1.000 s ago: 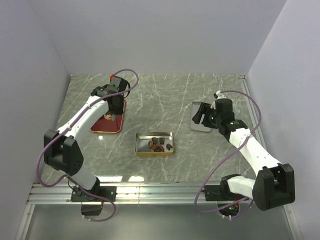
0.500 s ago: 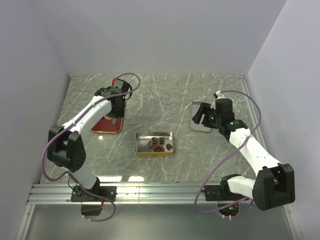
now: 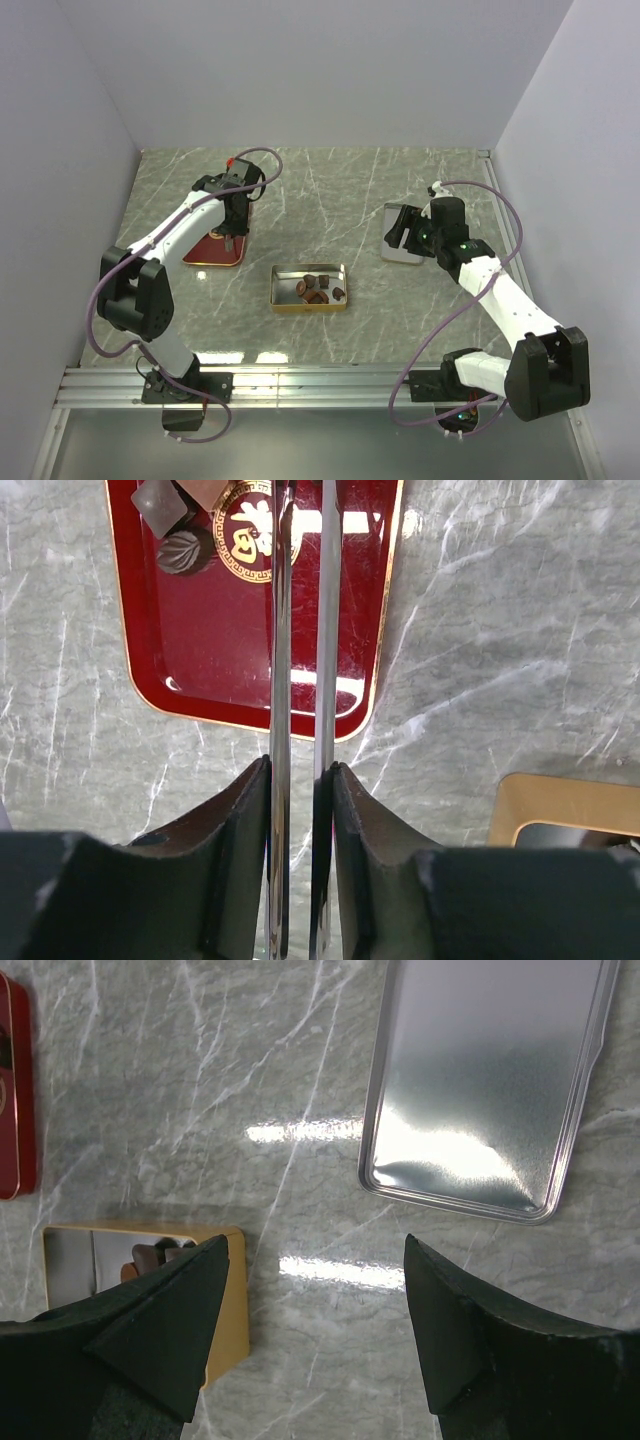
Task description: Pack the chocolate
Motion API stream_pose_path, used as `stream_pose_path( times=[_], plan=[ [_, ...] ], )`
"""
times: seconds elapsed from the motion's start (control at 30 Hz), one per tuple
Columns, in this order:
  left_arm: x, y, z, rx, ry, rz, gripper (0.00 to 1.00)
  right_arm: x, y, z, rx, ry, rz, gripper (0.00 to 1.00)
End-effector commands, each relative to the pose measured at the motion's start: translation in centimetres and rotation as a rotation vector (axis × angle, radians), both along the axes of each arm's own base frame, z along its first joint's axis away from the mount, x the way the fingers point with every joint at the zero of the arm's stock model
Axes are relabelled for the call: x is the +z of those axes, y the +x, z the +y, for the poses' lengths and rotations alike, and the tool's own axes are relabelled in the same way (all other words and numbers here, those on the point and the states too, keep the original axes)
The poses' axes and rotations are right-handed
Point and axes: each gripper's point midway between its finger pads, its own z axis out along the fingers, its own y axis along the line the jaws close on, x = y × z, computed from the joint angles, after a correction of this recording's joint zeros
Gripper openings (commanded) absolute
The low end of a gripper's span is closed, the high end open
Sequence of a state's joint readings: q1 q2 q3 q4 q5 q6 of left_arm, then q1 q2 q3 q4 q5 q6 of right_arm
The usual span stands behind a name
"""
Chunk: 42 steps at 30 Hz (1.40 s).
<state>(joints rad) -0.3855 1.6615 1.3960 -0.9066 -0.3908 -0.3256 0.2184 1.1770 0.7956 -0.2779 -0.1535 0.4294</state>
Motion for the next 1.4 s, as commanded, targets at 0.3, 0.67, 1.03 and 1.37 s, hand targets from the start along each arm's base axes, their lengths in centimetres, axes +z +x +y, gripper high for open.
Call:
stream_pose_path(
  times=[0.3, 0.67, 1.03, 1.37],
  plan=[
    [3.3, -0.6, 0.4, -0.024, -0.016, -0.056, 0.31, 0.9, 0.5, 0.1, -0.002, -0.005, -0.03, 0.78],
    [5.2, -3.1, -0.9, -0.049, -0.148, -0.101, 0.31, 0.8, 0.5, 0.3, 0.003, 0.0, -0.025, 0.78],
    [6.1, -7.1, -4.6, -0.159, -0.272, -0.11, 0.31, 0.5, 0.6, 0.6, 0.011, 0.01, -0.016, 0.78],
    [7.5, -10.3, -8.1, -0.287, -0.344, -0.086, 0.32, 0.3, 0.6, 0.8, 0.019, 0.016, -0.01, 0.78]
  ],
)
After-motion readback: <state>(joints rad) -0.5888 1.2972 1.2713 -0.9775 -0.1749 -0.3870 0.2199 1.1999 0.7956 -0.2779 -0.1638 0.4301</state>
